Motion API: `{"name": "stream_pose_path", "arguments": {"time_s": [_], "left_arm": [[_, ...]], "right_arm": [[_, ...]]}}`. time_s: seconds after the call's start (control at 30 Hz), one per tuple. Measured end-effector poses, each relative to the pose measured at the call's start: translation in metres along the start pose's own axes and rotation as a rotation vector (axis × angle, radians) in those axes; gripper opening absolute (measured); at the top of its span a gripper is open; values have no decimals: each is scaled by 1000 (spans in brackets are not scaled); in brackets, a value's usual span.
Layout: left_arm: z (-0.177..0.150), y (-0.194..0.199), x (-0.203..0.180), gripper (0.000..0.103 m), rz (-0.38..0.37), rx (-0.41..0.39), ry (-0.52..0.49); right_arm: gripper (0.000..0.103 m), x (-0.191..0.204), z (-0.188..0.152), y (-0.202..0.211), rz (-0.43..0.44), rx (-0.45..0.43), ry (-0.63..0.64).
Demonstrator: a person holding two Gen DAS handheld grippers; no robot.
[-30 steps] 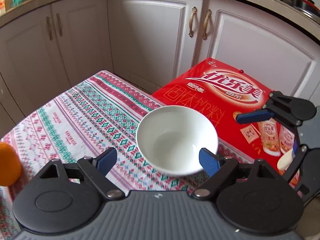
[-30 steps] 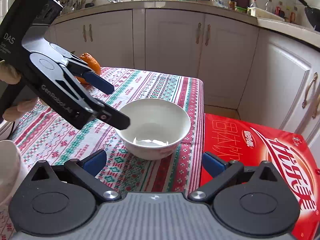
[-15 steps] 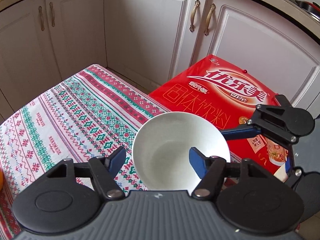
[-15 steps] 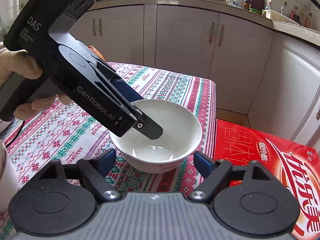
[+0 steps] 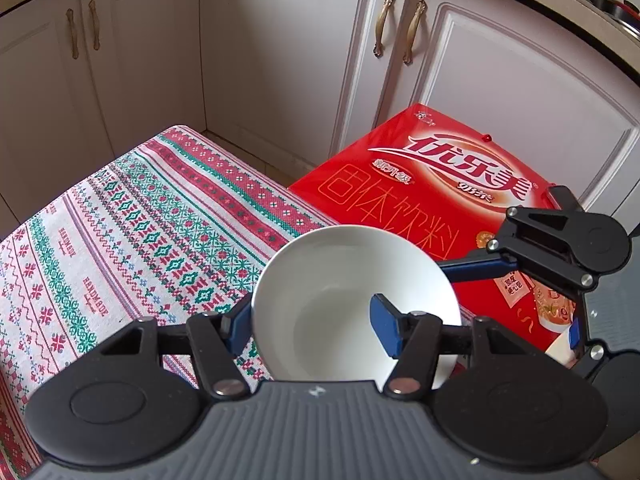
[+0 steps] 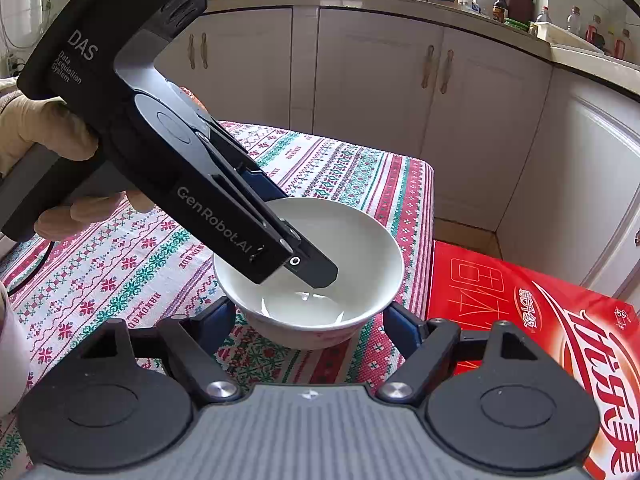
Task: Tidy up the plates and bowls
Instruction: 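Lift the white bowl with the left tool and carry it toward the nested bowls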
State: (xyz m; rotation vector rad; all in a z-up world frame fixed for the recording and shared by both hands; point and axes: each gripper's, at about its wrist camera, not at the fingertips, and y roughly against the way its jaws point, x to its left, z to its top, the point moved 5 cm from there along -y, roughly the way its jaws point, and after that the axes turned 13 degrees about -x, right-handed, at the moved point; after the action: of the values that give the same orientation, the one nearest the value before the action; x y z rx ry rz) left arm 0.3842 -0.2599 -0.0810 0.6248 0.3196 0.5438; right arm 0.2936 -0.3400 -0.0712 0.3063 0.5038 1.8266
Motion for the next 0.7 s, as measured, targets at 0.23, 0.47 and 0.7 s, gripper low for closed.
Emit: {"name": "stream_pose_path", "arguments": {"time_s": [0.23, 0.47, 0.7], "left_arm": [[-1, 2, 0, 59, -9, 1, 3], [-5, 17, -9, 59, -13, 8, 0], [-10, 54, -23, 59, 0, -15, 11]], "right_arm": [[84, 3, 0, -1, -6, 6, 14], [84, 11, 3, 10, 5, 13, 7], [84, 29, 10, 35, 30, 10, 4]]}}
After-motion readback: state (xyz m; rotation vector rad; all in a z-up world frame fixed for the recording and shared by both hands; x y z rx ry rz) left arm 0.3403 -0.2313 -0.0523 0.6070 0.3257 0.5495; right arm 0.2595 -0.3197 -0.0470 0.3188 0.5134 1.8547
